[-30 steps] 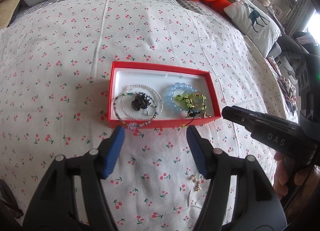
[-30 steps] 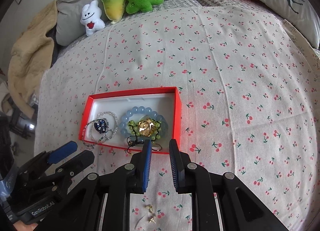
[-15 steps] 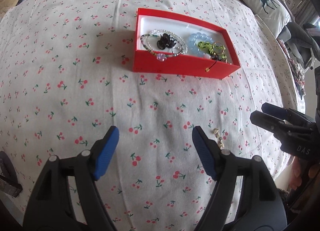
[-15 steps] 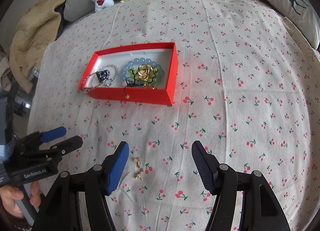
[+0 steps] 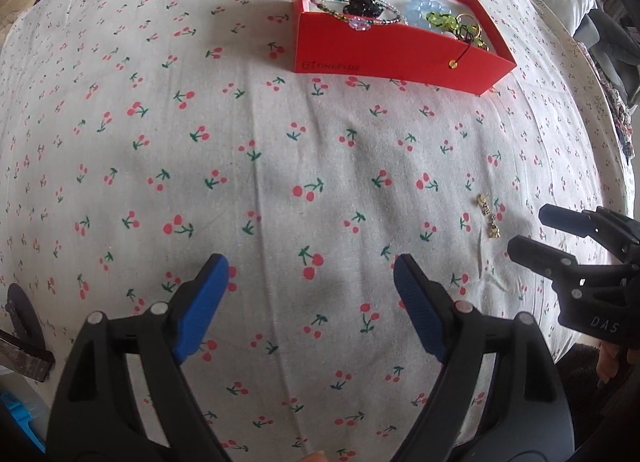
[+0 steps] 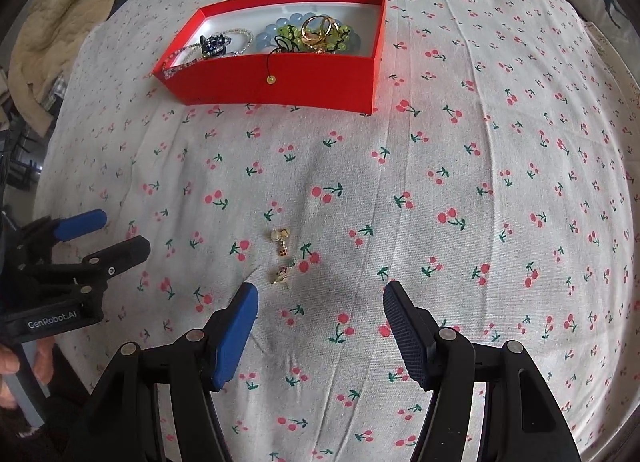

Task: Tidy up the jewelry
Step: 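Move both open tools back over the gold earrings on the sheet, then grasp a gold earring with the right tool while the left tool grasps another earring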

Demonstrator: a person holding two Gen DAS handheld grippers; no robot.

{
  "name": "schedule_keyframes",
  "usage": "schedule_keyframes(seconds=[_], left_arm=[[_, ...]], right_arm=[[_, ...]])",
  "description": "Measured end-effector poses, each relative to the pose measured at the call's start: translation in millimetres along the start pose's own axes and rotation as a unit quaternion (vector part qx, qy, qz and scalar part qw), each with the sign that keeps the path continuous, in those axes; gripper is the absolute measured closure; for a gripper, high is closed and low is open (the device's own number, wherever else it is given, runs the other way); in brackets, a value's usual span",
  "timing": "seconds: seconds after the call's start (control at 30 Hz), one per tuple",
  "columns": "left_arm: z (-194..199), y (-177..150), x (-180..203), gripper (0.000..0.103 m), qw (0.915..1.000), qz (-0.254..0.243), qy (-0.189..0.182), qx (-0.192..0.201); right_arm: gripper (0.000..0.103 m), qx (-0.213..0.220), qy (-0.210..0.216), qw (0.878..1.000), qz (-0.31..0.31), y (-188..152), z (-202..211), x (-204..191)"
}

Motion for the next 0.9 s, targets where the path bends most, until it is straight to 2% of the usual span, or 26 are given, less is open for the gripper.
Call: schedule_keyframes(seconds=[0.1,0.17,0.33,0.47,0.57,0.73,0.9], left_arm=[[0.7,-0.1,1.8,0.018,1.0,-0.004,-0.001,0.001],[2.1,-2.1,0.2,0.018,1.0,-0.006,-0.003,0.002],[2.6,-4.1,-3.6,0.018,1.0,-0.006,-0.005,0.002],[2.7,-3.2,-4.6,0.018,0.9999,-0.004,-0.011,0.001],[3.2,-1.2,-0.1,0.019,0.9999,-0.009,-0.011,0.003],[3.8,1.4,10.3,0.018,0.9996,-0.02,-0.018,0.006],[3.8,5.4,30.4,0.02,0.9986,-0.038,-0.034,0.01]], right_arm=[[0.043,-0.012,0.006,1.0,0.004,-0.3,-6.7,-7.5],[0.051,-0.015,0.003,1.0,0.009,0.1,-9.4,-12.3],[0.062,-0.018,-0.006,1.0,0.015,3.5,-16.8,-19.7],[0.083,-0.02,-0.015,0.999,0.026,5.1,-21.1,-25.4],[0.091,-0.022,-0.024,0.999,0.036,3.7,-23.6,-28.8],[0.094,-0.018,-0.02,0.999,0.032,2.0,-21.8,-29.1],[0.094,-0.003,-0.011,1.0,0.015,4.5,-7.8,-11.8]])
Point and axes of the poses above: each gripper's, at about its wrist camera, not at the fingertips, and z roughly against the way its jaws point, x to its right, y to its top, the point moved 2 cm from there along -z, roughly the way its jaws point, and after that the axes turned 5 degrees about -z, right-handed, at the moved point
